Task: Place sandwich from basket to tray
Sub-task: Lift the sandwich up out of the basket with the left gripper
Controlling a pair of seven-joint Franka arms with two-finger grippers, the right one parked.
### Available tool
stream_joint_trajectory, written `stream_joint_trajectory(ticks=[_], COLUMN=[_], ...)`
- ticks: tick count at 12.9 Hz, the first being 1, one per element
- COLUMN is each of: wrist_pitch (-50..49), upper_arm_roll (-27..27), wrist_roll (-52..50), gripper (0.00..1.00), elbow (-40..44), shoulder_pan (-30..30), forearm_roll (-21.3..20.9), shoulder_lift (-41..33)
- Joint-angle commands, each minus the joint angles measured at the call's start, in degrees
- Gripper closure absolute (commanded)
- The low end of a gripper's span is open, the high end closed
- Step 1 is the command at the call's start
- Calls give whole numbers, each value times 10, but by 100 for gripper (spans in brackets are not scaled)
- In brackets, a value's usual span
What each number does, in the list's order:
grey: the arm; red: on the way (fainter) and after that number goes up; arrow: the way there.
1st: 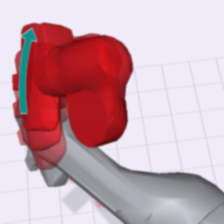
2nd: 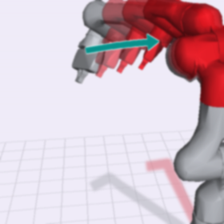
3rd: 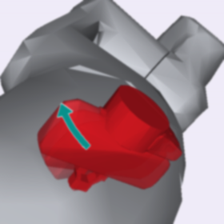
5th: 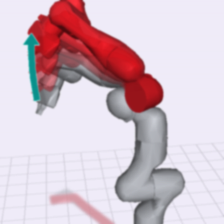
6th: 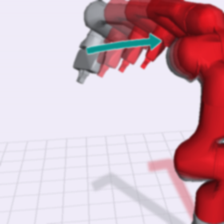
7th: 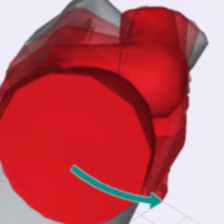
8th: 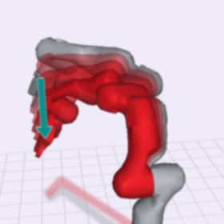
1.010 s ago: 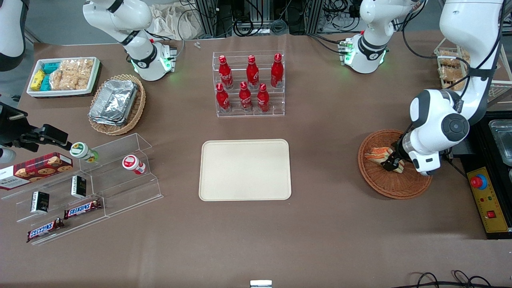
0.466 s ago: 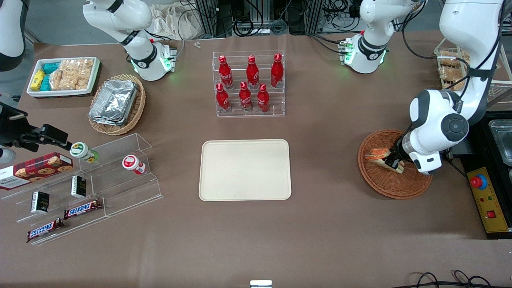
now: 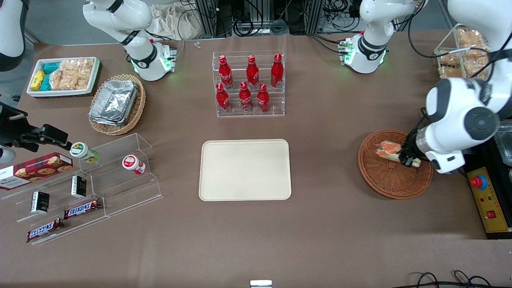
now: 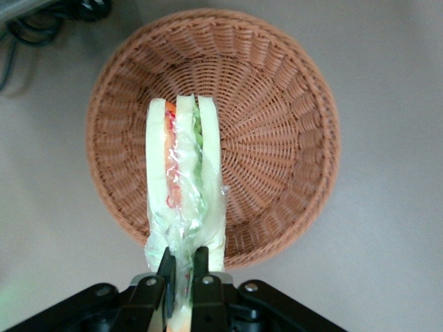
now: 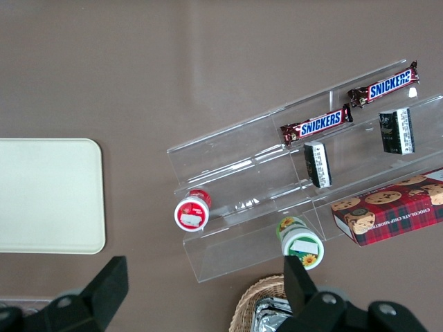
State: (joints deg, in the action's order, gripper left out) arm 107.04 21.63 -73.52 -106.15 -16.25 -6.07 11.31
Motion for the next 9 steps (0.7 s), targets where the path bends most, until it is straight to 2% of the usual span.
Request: stream_joint_trajectory(ticks=[1, 3, 6, 9], wrist_pitch=[-107, -156, -199, -200], upper_arm_roll=[27, 45, 62, 119], wrist_roll=[-15, 30, 159, 261], gripper=[100, 100, 100, 100], elbow=[100, 147, 185, 190], shoulder_pan=[3, 3, 3, 3], forearm_roll=[-6, -2, 38, 30], shoulder_lift=[7, 6, 5, 17])
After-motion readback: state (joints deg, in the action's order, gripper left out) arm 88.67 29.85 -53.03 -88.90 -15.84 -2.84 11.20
